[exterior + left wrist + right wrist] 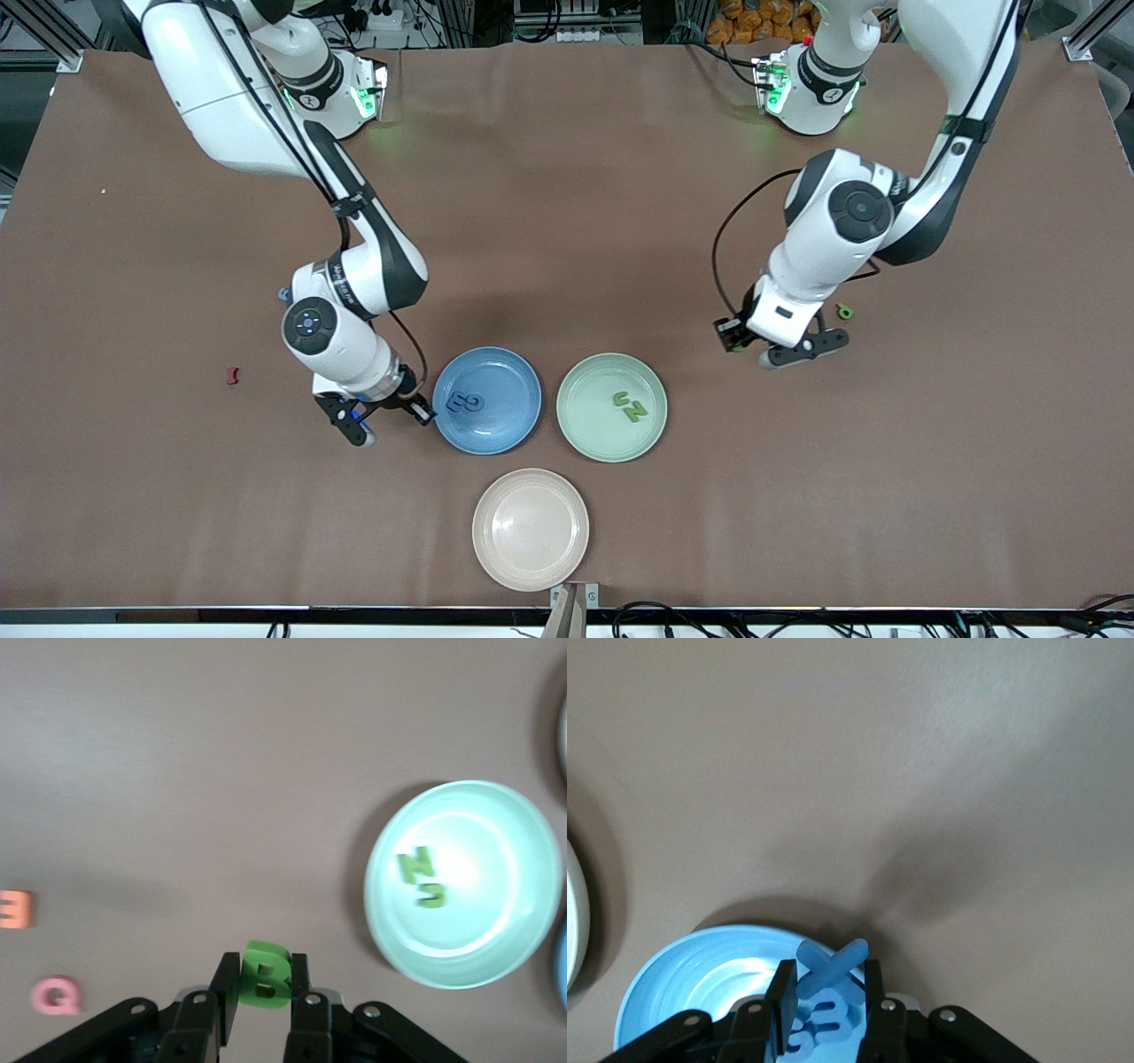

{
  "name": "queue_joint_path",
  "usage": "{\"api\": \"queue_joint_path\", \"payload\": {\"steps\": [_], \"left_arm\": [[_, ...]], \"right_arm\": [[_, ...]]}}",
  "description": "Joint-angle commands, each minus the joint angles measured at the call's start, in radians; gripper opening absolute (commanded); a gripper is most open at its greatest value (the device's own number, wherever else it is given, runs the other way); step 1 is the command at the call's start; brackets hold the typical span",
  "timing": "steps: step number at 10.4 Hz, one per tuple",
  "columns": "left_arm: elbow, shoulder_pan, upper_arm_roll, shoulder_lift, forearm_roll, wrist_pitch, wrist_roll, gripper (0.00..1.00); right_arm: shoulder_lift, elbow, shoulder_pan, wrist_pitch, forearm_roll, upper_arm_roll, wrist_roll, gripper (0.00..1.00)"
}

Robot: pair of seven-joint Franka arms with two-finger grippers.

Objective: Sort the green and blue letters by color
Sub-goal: 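Drop the B on the green plate while the right gripper drops the X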

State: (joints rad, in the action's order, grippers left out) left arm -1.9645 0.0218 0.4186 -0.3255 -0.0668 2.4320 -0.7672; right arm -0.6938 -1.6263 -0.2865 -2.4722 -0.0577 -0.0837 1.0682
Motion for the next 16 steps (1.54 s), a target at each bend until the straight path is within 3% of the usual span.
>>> {"api": "queue_joint_path", "payload": {"steps": [1,3,4,5,7,10,11,12,16], "left_arm": [[0.188,0.082,-0.007,-0.148,-0.030,-0.017,-0.135,0.00],[0.287,0.118,-0.009,-0.245,-0.108,-0.017,-0.170,0.00],[0.347,0.136,-0.011,-0.307,-0.154,-0.017,-0.194,0.00],[0.402,0.161,-0.024,-0.358,-0.177,-0.017,-0.201,0.00],[0.478,0.237,-0.084,-0.423,-0.177,-0.008,-0.201,0.00],[0.487,0.290,-0.123,-0.466,-0.169,0.066,-0.250,0.00],[0.487,0.294,-0.123,-0.475,-0.172,0.079,-0.251,0.14],[0.487,0.296,-0.123,-0.472,-0.179,0.079,-0.253,0.99],[0.486,0.297,-0.123,-0.439,-0.180,0.065,-0.310,1.00]], "right_arm": [[-0.061,0.084,-0.046,0.015,-0.004,-0.007,0.107,0.16],[-0.081,0.120,-0.083,0.015,-0.004,-0.008,0.159,0.18],[-0.081,0.120,-0.092,0.013,-0.005,-0.008,0.168,0.49],[-0.081,0.120,-0.097,0.015,-0.011,-0.008,0.220,0.99],[-0.076,0.120,-0.091,0.042,-0.001,-0.007,0.181,1.00],[-0.015,0.105,-0.024,0.253,0.002,-0.002,-0.220,1.00],[0.020,0.091,0.016,0.318,0.004,-0.001,-0.364,1.00],[0.057,0.068,0.074,0.355,0.004,-0.001,-0.472,1.00],[0.201,-0.076,0.278,0.363,0.004,0.001,-0.888,1.00]]}}
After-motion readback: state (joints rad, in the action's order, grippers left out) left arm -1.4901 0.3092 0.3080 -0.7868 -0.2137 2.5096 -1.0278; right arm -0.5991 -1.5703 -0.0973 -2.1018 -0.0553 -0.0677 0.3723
